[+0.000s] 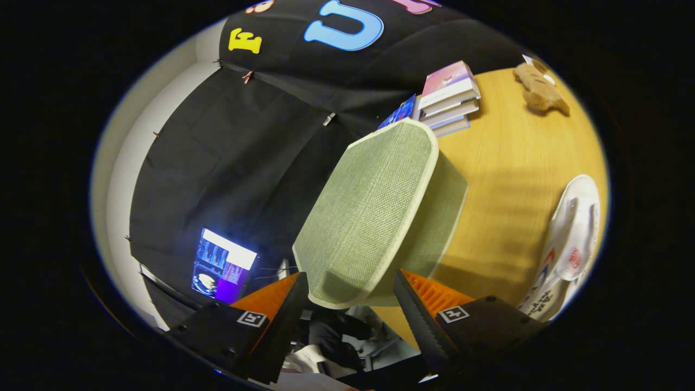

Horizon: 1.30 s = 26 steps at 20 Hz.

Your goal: Open the storage box then place both shoes into the box .Put the left shoe in first, then the right shoe, with the right side of both shoes facing outward in a uniform manner.

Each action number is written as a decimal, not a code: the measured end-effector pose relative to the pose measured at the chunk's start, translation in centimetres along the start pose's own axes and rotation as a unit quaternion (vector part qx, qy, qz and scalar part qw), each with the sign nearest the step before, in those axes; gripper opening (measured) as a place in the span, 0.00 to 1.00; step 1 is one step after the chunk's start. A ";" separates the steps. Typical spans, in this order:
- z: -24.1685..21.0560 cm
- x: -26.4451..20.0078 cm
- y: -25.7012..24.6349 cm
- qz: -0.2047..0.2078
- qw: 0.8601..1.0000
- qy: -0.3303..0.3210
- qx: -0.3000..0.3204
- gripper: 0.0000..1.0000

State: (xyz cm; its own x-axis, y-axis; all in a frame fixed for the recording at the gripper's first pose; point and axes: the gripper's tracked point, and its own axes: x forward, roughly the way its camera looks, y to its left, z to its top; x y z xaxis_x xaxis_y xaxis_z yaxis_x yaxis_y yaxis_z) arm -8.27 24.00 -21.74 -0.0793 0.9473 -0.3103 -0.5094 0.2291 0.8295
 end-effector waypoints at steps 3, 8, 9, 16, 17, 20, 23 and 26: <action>0.0 1.9 0.1 0.031 0.996 0.001 0.084 0.98; 1.1 1.8 1.7 0.069 0.986 -0.014 0.150 0.96; 1.3 1.4 1.5 0.067 0.985 -0.016 0.156 0.88; 3.2 1.1 3.5 0.046 0.978 -0.050 0.197 0.24; 4.5 1.1 2.6 0.039 0.979 -0.055 0.192 0.11; 4.8 0.8 5.1 0.057 0.979 -0.054 0.186 0.05; 5.7 0.8 7.1 0.041 0.983 -0.050 0.174 0.05; 7.7 1.6 10.2 0.025 0.987 -0.058 0.148 0.05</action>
State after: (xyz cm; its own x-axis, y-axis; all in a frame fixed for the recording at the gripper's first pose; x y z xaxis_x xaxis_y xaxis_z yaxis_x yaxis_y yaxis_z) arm -7.01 29.52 -10.24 0.0092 0.9742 -0.2256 -0.2328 0.2214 0.9470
